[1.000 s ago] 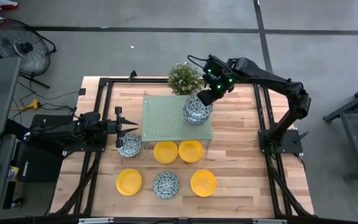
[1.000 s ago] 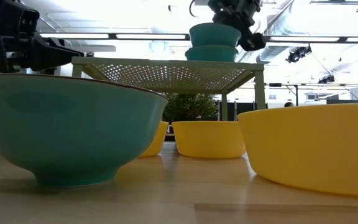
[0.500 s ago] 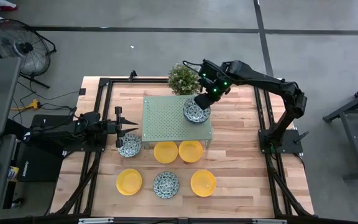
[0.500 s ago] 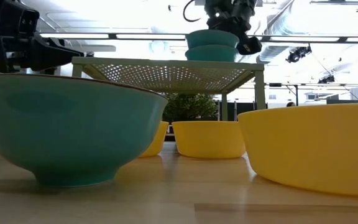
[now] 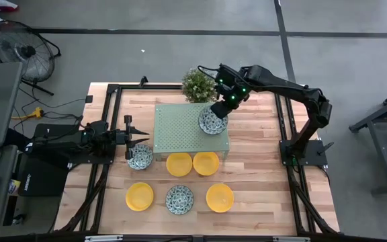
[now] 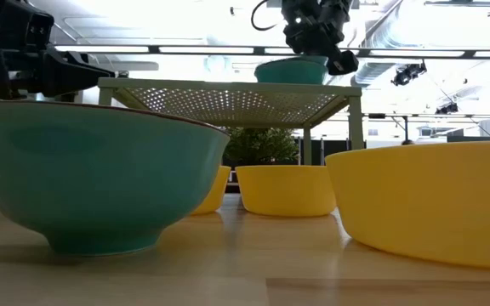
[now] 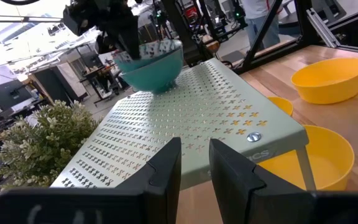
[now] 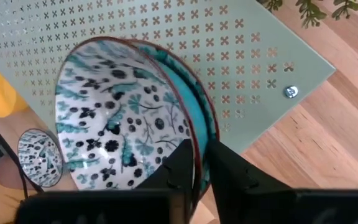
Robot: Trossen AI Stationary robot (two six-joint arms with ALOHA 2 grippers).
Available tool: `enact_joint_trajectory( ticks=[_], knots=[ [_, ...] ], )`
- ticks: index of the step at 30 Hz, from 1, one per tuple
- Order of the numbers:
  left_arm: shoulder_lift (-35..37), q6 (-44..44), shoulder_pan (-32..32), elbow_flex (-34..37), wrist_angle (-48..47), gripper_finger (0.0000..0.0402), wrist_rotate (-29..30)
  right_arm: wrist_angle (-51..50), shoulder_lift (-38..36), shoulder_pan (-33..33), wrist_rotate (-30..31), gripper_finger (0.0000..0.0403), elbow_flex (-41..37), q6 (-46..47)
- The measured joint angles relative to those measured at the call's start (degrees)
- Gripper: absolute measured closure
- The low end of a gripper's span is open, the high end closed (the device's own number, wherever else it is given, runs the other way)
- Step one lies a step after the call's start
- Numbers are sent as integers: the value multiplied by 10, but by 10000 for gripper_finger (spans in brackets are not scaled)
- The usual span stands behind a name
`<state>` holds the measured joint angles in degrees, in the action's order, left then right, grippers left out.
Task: Pick & Place Mini bowls
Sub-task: Stack the blue patterned bowl on top of the blue patterned bowl on the shelf
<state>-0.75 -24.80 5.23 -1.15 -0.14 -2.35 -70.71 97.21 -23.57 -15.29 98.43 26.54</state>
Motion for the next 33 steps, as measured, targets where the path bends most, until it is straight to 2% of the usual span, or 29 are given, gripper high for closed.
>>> enact_joint_trajectory(
  ticks=[8, 13, 33],
  knots=[
    [0, 0, 0, 0, 0, 323, 0, 0, 0, 0, -2, 307, 0, 0],
    [0, 0, 0, 0, 0, 323, 0, 3, 0, 0, -4, 286, 0, 0],
    [0, 0, 0, 0, 0, 323, 0, 6, -12, -37, -63, 284, 2, -15]
  ],
)
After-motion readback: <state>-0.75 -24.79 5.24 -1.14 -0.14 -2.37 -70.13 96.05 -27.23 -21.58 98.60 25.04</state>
